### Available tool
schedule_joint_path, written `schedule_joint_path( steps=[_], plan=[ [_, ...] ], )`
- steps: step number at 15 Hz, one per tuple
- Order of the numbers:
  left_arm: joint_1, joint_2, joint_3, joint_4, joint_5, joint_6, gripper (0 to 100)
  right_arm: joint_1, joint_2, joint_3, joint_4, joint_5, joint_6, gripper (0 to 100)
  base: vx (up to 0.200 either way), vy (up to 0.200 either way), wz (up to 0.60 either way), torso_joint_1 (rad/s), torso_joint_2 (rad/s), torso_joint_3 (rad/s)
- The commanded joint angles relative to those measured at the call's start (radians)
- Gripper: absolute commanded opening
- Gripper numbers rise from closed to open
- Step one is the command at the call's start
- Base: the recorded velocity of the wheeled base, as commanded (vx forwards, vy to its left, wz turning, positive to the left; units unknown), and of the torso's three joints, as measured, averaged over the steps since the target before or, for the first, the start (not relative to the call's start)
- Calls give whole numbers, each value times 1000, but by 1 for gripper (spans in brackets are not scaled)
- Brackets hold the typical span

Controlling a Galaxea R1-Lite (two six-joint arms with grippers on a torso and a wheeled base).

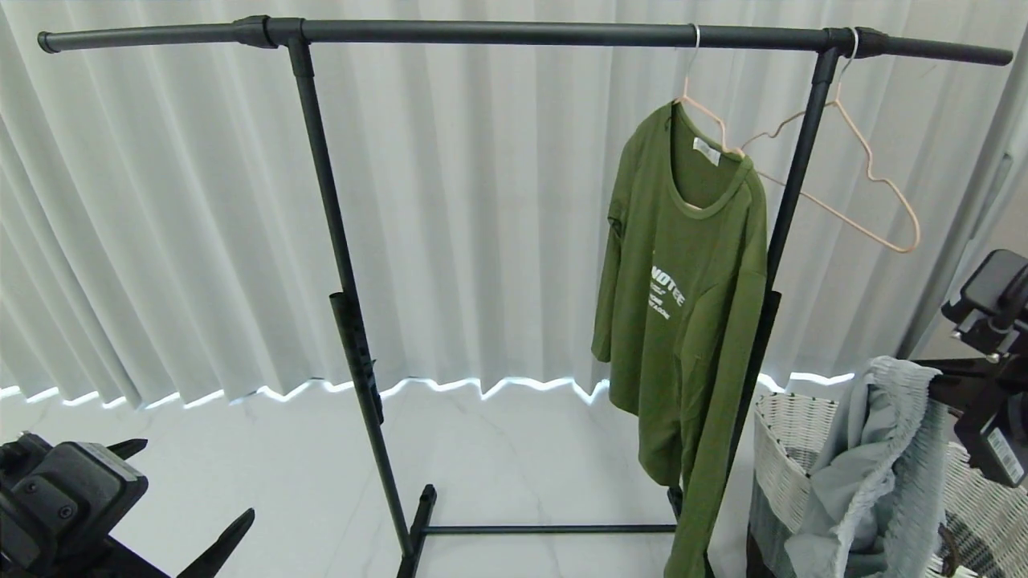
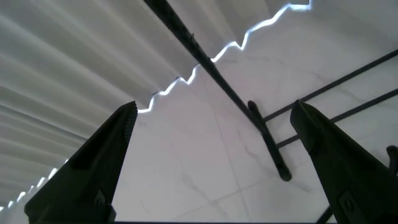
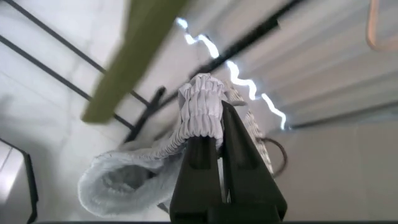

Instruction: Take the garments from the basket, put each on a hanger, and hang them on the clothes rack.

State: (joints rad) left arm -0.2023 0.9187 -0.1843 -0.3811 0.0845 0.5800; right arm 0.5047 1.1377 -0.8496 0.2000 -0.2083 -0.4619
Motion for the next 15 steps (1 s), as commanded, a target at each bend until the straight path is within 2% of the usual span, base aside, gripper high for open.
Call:
schedule_joint_path(
  steps=[1, 3, 6, 8, 11, 14, 15],
  plan=[
    [0, 2, 0, 1, 0, 0, 100, 32, 11, -13, -2, 1, 0, 0, 0, 200, 0, 2, 2, 7],
    [-14, -3, -1, -1, -8, -2, 100, 66, 36, -52, -4, 1, 5, 0, 0, 0, 0, 0, 0, 0],
    [-88, 11, -47, -1, -6, -8, 100, 112, 74, -120, -5, 3, 42, 0, 0, 0, 0, 0, 0, 0],
    [-187, 55, -115, -1, -31, -48, 100, 144, 68, -151, -4, 1, 75, 0, 0, 0, 0, 0, 0, 0],
    [-390, 173, -227, -1, -61, -200, 100, 147, 34, -152, -4, 1, 75, 0, 0, 0, 0, 0, 0, 0],
    [-641, 318, -342, -2, -57, -477, 100, 149, -3, -163, -4, 1, 78, 0, 0, 0, 0, 0, 0, 0],
    [-712, 353, -366, -2, -52, -542, 100, 149, -10, -174, -4, 1, 78, 0, 0, 0, 0, 0, 0, 0]
  ],
)
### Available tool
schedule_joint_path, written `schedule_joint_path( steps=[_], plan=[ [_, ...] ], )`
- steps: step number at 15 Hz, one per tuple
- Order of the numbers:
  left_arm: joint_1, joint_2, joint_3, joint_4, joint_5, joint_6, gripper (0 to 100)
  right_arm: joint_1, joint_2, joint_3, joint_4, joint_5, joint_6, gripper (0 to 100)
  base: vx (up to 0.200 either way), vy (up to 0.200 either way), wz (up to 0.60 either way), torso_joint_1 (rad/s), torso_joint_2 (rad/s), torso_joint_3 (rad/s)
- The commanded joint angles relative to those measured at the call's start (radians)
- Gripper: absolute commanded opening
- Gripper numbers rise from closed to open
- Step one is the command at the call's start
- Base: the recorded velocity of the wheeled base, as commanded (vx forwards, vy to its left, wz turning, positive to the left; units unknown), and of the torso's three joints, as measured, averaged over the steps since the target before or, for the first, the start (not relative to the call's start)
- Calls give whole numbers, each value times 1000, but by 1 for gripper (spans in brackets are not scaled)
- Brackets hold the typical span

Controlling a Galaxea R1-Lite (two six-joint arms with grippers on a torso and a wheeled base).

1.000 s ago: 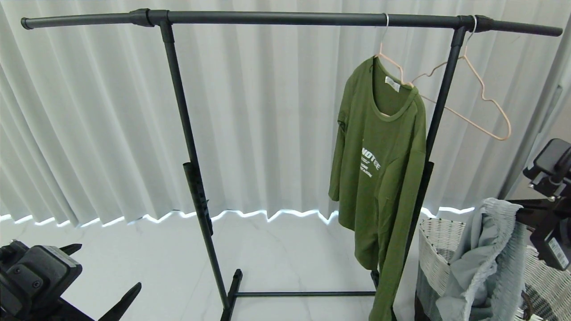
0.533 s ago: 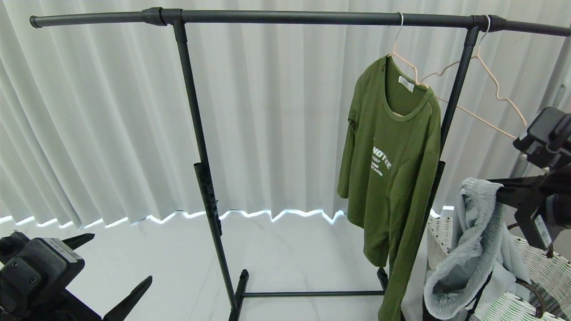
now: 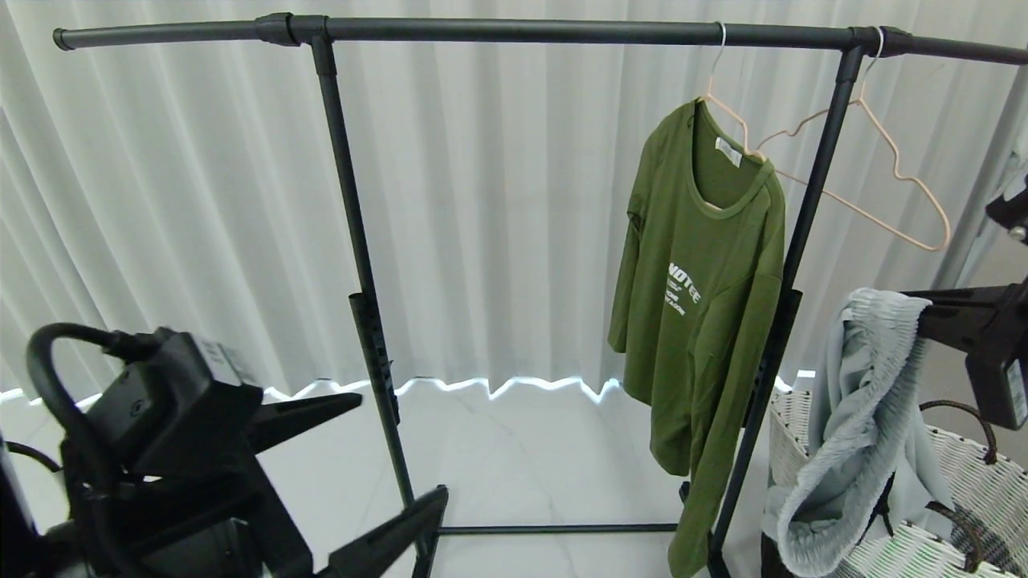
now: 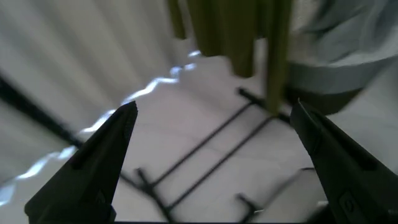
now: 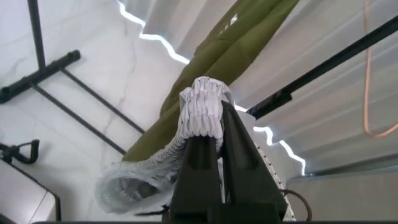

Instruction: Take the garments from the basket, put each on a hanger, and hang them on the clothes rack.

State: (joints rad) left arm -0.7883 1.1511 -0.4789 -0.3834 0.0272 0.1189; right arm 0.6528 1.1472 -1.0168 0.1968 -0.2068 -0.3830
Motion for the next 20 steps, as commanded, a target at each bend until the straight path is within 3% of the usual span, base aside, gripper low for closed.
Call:
schedule_joint_path(
  steps=[1, 3, 4, 6, 8, 14, 20],
  plan=[
    [-209, 164, -83, 0, 11, -140, 100, 2, -24, -20, 3, 0, -1, 0, 0, 0, 0, 0, 0, 0],
    [-305, 249, -107, 0, 16, -222, 100, 16, -27, -40, 3, 0, -1, 0, 0, 0, 0, 0, 0, 0],
    [-365, 372, -210, -8, 17, -346, 100, 51, -30, -49, 0, 0, -1, 0, 0, 0, 0, 0, 0, 0],
    [-391, 509, -326, -57, 71, -496, 100, 123, -40, -46, 0, 0, -1, 0, 0, 0, 0, 0, 0, 0],
    [-397, 610, -399, -66, 171, -559, 100, 188, -35, -49, -2, 0, 19, 0, 0, 0, 0, 0, 0, 0],
    [-431, 748, -529, -66, 165, -700, 100, 211, -49, -48, -4, 0, 38, 0, 0, 0, 0, 0, 0, 0],
    [-405, 908, -619, -66, 214, -772, 100, 260, -70, -49, -4, 0, 41, 0, 0, 0, 0, 0, 0, 0]
  ],
)
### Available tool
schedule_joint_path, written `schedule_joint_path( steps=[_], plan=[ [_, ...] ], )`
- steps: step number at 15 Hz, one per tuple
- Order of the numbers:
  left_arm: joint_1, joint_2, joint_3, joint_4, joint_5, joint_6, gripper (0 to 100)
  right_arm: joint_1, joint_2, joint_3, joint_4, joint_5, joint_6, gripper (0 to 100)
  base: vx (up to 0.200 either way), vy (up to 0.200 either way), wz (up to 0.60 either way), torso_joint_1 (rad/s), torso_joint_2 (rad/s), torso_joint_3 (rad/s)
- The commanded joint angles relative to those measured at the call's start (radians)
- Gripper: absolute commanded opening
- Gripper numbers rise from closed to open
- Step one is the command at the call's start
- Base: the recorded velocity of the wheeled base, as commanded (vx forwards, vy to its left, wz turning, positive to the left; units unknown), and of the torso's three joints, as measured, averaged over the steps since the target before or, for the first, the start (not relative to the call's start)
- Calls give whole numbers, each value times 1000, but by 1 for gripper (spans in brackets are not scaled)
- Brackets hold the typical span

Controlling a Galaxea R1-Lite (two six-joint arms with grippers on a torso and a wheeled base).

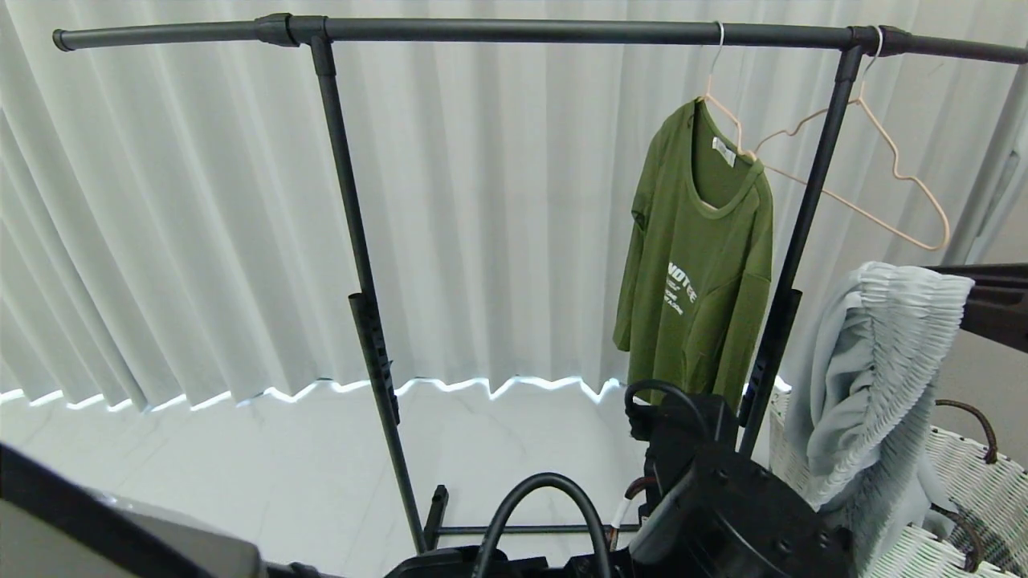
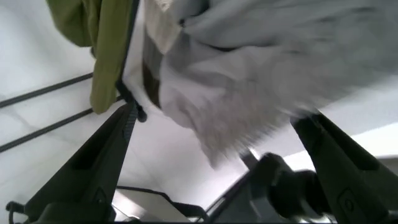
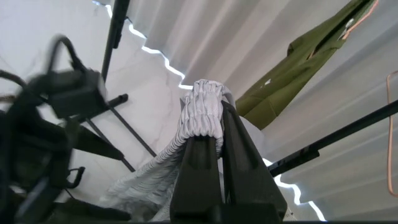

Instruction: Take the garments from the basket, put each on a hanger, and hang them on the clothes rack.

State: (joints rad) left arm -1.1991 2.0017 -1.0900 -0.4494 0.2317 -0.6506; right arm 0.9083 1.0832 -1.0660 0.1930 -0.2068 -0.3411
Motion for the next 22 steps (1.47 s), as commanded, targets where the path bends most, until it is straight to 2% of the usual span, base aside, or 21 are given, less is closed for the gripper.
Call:
schedule_joint_path(
  steps=[1, 6, 7, 11, 13, 15, 17, 19, 22],
  plan=[
    [13, 74, -1, 0, 21, -3, 100, 4, -11, 0, 0, 0, -1, 0, 0, 0, 0, 0, 0, 0],
    [20, 78, 70, 0, 28, -1, 100, 4, -22, 0, 0, 0, 25, 0, 0, 0, 0, 0, 0, 0],
    [20, 77, 73, 0, 28, -1, 0, 4, -23, 0, 0, 0, 25, 0, 0, 0, 0, 0, 0, 0],
    [27, 74, 78, 0, 35, -1, 0, 4, -25, 1, 2, 0, 25, 0, 0, 0, 0, 0, 0, 0],
    [29, 69, 140, 3, 77, 17, 0, 4, -26, 8, 6, 0, 25, 0, 0, 0, 0, 0, 0, 0],
    [27, -4, 240, 3, 118, 34, 0, 4, -25, 37, 0, 1, 25, 0, 0, 0, 0, 0, 0, 0],
    [49, -158, 323, 18, 120, 39, 0, 7, -20, 83, -27, -2, 24, 0, 0, 0, 0, 0, 0, 0],
    [125, -371, 354, 169, 120, 94, 0, 32, 17, 110, -119, -5, 22, 0, 0, 0, 0, 0, 0, 0],
    [237, -661, 265, 445, 115, 217, 0, 40, 98, 109, -245, -6, 17, 0, 0, 0, 0, 0, 0, 0]
  ],
)
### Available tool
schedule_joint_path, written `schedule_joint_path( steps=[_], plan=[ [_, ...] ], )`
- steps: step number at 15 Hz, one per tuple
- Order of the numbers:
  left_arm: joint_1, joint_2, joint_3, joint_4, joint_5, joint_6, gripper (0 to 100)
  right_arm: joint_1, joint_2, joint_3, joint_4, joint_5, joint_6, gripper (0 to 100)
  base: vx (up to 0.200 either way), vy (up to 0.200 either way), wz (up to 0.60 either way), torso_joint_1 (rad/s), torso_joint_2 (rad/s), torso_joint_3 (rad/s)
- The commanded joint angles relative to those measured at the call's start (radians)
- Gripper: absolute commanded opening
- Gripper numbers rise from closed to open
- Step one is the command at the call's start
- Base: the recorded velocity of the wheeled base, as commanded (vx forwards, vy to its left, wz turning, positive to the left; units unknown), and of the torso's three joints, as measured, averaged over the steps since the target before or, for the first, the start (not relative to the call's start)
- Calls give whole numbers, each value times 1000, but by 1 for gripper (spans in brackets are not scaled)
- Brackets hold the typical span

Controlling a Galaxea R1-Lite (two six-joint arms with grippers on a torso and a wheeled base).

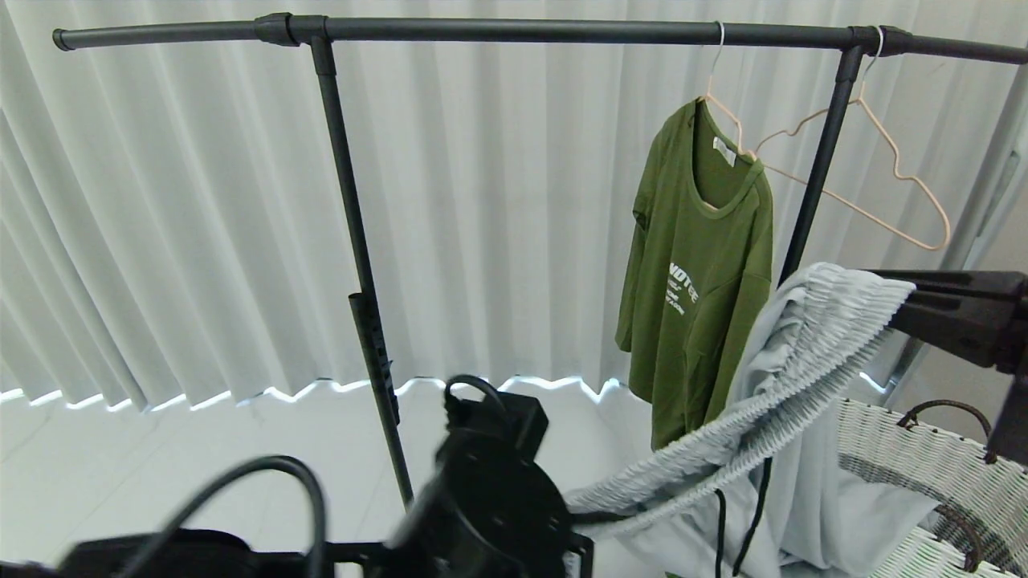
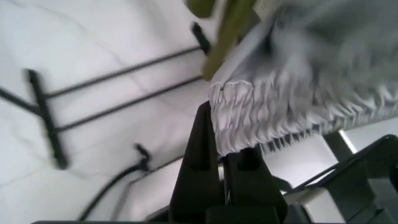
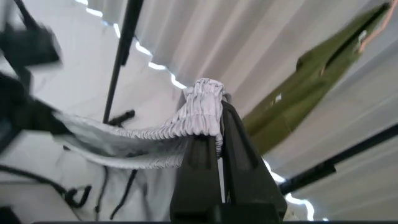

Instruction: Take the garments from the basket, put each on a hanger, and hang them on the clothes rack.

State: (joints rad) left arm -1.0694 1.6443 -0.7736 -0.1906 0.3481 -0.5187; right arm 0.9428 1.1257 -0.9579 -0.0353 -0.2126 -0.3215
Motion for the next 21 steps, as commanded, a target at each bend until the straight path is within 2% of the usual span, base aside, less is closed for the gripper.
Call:
schedule_joint_path(
  steps=[1, 3, 6, 9, 11, 13, 15, 18, 21],
  plan=[
    [140, -366, -104, 275, -1, 135, 0, 5, 77, 1, -60, -4, -4, 0, 0, 0, 0, 0, 0, 0],
    [175, -420, -250, 352, 0, 226, 0, 5, 94, -10, -100, -4, -41, 0, 0, 0, 0, 0, 0, 0],
    [224, -348, -516, 392, 9, 355, 0, 4, 98, -71, -98, -7, -68, 0, 0, 0, 0, 0, 0, 0],
    [295, -256, -693, 399, 28, 554, 0, 4, 95, -125, -86, -90, -68, 0, 0, 0, 0, 0, 0, 0],
    [296, -208, -786, 395, 29, 588, 0, 4, 80, -156, -25, -91, -68, 0, 0, 0, 0, 0, 0, 0],
    [275, -205, -790, 395, 29, 591, 0, 2, 78, -239, 75, -88, -60, 0, 0, 0, 0, 0, 0, 0],
    [241, -216, -793, 396, 29, 602, 0, -1, 86, -305, 112, -88, -54, 0, 0, 0, 0, 0, 0, 0],
    [232, -224, -788, 396, 29, 652, 0, -7, 91, -341, 114, -88, -54, 0, 0, 0, 0, 0, 0, 0],
    [204, -238, -783, 395, 28, 655, 0, -67, 83, -344, 118, -91, -54, 0, 0, 0, 0, 0, 0, 0]
  ],
)
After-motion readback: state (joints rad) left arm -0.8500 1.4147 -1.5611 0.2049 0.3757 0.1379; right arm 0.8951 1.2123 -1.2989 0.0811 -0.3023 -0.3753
